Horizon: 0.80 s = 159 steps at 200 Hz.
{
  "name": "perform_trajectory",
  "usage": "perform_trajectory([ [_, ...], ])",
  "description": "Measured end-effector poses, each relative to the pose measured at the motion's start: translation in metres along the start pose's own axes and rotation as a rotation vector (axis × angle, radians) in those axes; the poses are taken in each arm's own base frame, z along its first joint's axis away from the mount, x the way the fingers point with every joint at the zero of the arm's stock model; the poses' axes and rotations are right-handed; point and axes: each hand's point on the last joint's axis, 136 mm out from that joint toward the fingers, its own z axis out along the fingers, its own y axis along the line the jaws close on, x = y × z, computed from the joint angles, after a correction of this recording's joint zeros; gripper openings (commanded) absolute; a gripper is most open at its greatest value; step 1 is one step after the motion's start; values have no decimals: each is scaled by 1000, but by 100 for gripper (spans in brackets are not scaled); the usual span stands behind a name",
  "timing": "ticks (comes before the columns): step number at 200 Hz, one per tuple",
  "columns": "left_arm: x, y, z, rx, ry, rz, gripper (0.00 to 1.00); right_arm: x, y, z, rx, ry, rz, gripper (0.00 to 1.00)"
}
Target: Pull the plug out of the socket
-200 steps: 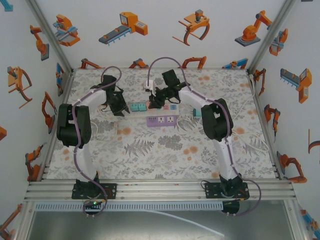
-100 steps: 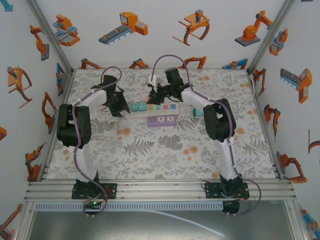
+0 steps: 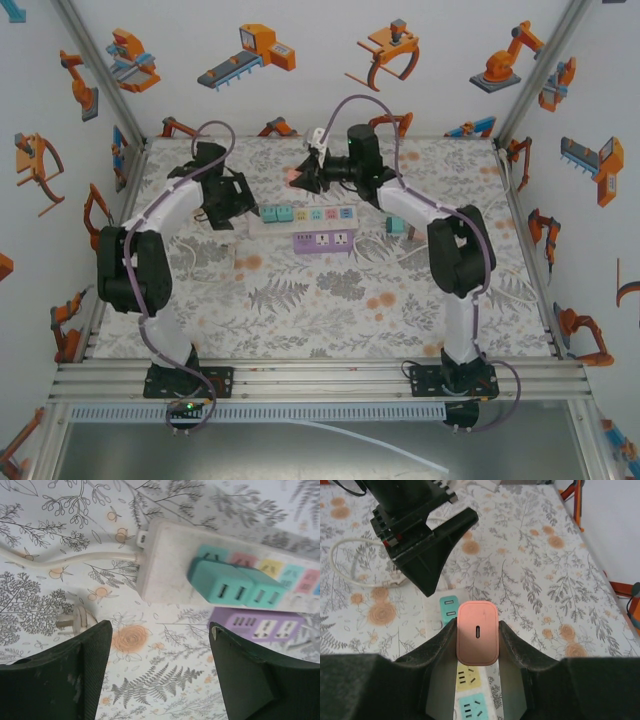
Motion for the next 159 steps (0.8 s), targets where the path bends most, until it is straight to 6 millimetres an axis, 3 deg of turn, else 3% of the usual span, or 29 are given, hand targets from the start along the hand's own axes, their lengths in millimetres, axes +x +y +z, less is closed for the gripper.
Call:
perform_trajectory([
  [38, -15, -19, -53, 86, -110, 34, 87, -22, -1, -15, 74, -67, 44, 14],
  [85, -13, -46, -107, 256, -203, 106, 99, -48, -17, -43, 253, -116, 135, 14],
  [112, -8, -68, -136, 399, -234, 159, 97, -57, -33, -74, 392, -146, 215, 14],
  [159, -1, -101, -182, 612, -298, 264, 97, -58, -72, -145, 662, -221, 434, 14],
])
